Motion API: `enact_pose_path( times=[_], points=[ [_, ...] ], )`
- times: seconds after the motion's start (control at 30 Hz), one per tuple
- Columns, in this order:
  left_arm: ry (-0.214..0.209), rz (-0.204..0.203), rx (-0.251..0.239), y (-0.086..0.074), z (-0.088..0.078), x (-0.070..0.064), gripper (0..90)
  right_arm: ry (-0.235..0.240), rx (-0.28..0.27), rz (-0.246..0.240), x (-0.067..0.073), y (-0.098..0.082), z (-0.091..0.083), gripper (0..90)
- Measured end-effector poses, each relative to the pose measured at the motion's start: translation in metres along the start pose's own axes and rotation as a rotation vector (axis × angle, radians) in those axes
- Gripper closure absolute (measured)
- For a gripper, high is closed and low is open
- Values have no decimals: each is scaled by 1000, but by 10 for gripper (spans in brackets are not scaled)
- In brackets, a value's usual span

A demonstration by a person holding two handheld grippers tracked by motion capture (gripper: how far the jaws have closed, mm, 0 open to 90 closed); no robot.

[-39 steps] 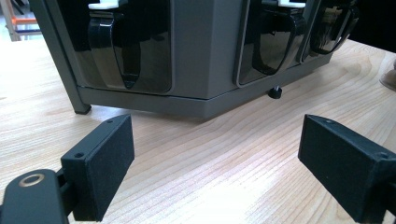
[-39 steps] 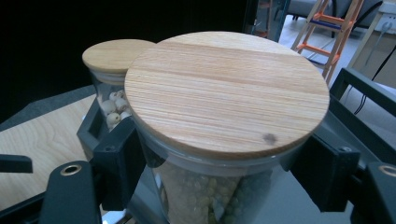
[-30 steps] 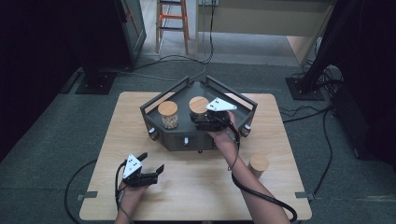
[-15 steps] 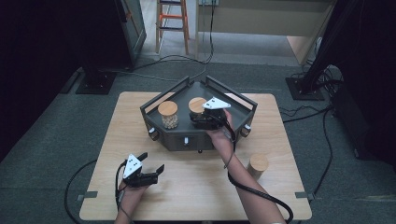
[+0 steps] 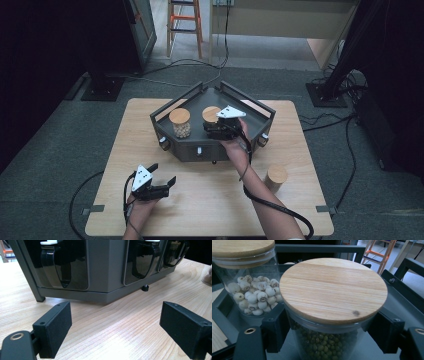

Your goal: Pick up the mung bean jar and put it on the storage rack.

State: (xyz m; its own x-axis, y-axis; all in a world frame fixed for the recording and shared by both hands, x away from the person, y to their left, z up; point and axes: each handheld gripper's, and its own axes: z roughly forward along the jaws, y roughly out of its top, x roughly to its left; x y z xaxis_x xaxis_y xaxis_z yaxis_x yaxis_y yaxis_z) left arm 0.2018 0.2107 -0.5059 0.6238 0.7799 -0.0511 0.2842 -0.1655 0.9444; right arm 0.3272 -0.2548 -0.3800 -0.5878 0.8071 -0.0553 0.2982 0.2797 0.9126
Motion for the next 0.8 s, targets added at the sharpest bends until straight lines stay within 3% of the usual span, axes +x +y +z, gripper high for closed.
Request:
enact_pose_path(
  times=[0.2,0.7,0.8],
  points=[
    [1,-1,-1,0,0,0,106,12,-12,38,-5,-4,1,249],
    [1,5,6,1,1,-1,106,20,-29,49,-8,-9,1,249],
    [-6,-14,-4,0,0,2,106,33,-29,62,-11,-9,1,241]
  ],
)
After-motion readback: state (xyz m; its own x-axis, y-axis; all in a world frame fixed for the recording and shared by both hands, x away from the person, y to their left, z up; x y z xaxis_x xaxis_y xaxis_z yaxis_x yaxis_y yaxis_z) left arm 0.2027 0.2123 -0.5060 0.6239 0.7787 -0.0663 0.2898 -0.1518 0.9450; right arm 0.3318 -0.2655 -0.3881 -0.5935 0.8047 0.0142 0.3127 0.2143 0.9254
